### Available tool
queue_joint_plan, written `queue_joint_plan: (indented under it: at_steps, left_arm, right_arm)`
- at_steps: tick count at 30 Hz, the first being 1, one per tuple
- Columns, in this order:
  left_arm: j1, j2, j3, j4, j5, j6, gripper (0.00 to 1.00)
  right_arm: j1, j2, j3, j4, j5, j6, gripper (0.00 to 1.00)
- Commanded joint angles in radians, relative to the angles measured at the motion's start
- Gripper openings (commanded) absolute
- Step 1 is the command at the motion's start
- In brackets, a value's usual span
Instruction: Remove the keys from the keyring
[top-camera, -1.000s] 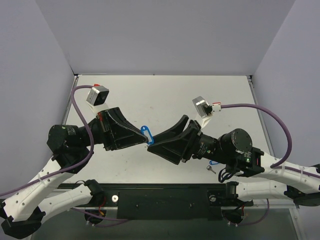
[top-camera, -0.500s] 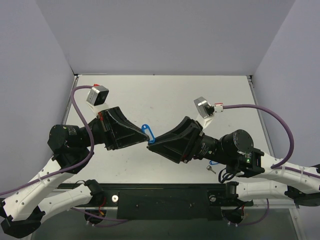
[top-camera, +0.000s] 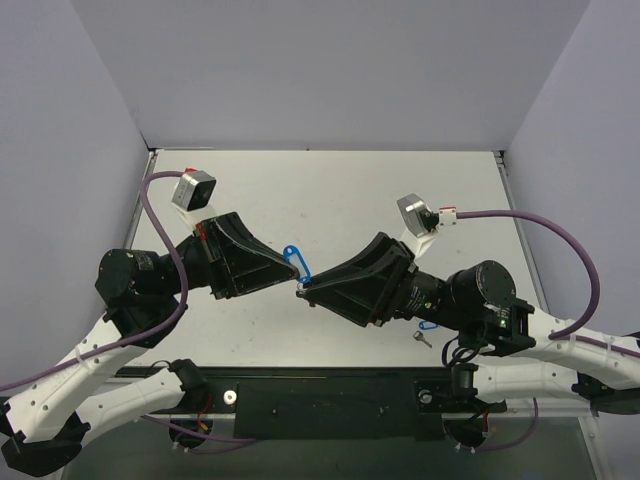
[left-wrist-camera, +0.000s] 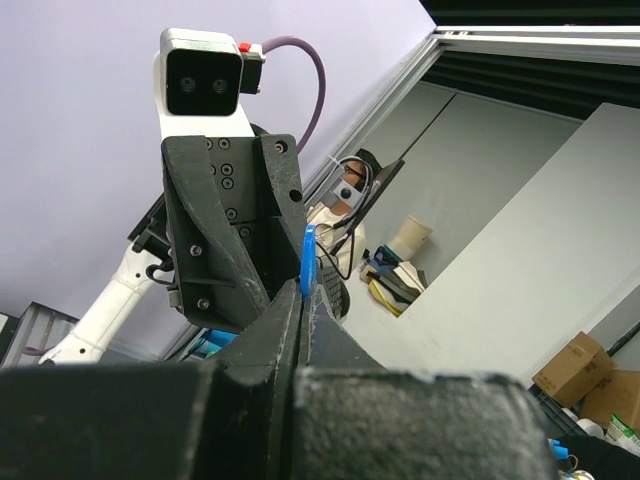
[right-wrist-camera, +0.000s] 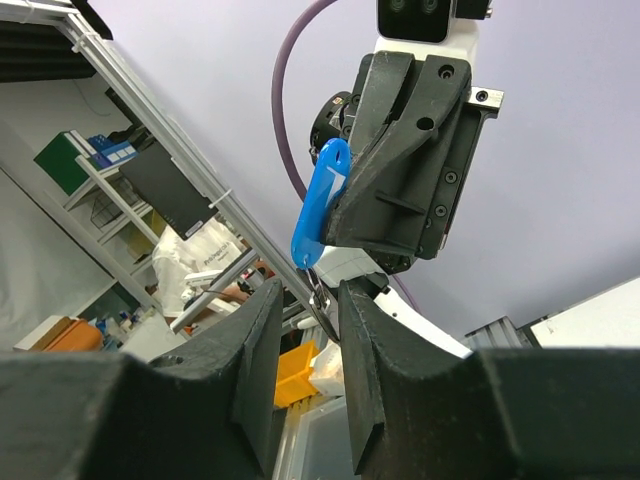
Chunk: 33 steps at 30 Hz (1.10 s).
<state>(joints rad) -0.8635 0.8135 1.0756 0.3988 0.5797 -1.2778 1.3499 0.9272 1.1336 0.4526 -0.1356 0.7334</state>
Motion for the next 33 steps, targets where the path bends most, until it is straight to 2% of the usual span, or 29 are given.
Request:
queue_joint_plan:
  at_steps: [1,10,21,33]
  left_arm:
    - [-0.006,-0.014,0.033,0.008,-0.023,0.015,0.00]
    - [-0.006,-0.013,0.024,0.006,-0.024,0.018,0.00]
    - [-0.006,-0.013,0.023,-0.003,-0.026,0.024,0.00]
    - [-0.006,-0.017,0.018,-0.009,-0.029,0.031,0.00]
  right_arm:
    - [0.003,-0.022,-0.009,0.072,0.010,-0.006,0.25]
    - [0.003,-0.010,-0.008,0.061,0.013,-0.005,0.24]
    - [0.005,-0.014,-0.008,0.052,0.024,-0.008,0.18]
    - [0.005,-0.005,-0.015,0.047,0.034,-0.005,0.18]
